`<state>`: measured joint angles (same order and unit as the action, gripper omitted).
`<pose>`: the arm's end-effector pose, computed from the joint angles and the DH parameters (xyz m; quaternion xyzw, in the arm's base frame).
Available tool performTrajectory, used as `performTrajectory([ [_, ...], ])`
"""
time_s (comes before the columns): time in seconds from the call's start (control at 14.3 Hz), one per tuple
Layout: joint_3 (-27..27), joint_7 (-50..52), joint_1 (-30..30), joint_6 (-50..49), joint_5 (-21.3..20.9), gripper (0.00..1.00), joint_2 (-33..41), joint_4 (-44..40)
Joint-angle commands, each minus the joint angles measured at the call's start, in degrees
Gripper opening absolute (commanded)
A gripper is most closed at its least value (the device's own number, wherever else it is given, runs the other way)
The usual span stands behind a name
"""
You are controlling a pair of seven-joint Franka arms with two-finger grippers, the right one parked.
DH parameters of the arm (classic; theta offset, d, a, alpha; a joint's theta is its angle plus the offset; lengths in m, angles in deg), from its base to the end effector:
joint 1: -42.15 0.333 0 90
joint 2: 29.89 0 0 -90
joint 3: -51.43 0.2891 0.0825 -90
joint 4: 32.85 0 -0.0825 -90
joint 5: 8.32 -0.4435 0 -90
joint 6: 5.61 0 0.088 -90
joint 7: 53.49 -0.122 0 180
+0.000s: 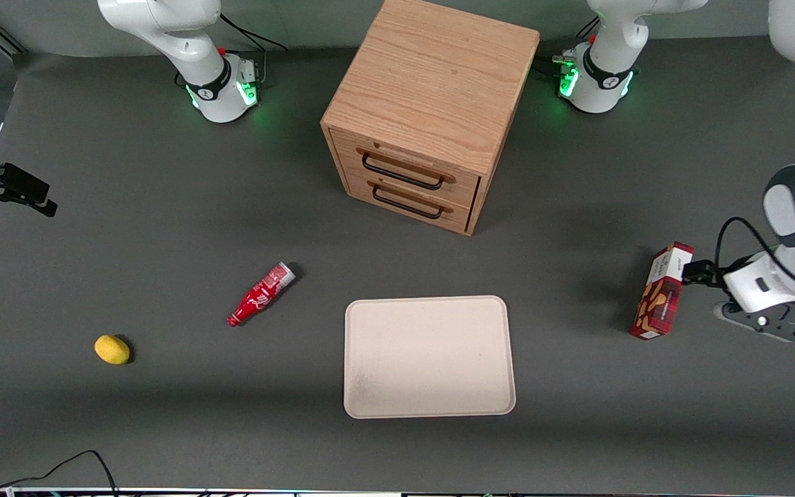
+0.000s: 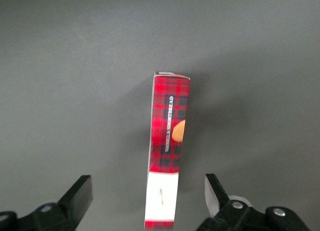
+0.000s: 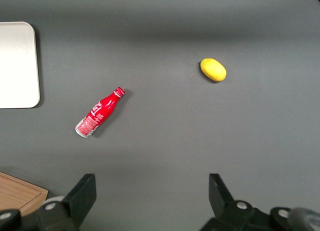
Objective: Place red cookie box on tray
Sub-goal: 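Lower the open left gripper around the cookie box and close it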
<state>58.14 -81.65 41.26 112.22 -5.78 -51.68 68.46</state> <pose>0.6742 0.0629 0.2698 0.9816 -0.1856 -0.0434 0.0104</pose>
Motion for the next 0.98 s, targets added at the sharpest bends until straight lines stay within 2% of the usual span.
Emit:
performTrajectory([
  [0.0, 0.1, -1.0, -0.8, 6.2, 0.8, 1.00, 2.1, 6.9],
  [0.56, -0.2, -1.1, -1.3, 20.0, 0.8, 1.00, 1.4, 17.0],
  [0.91, -0.2, -1.2, -1.6, 24.1, 0.8, 1.00, 0.3, 18.8],
])
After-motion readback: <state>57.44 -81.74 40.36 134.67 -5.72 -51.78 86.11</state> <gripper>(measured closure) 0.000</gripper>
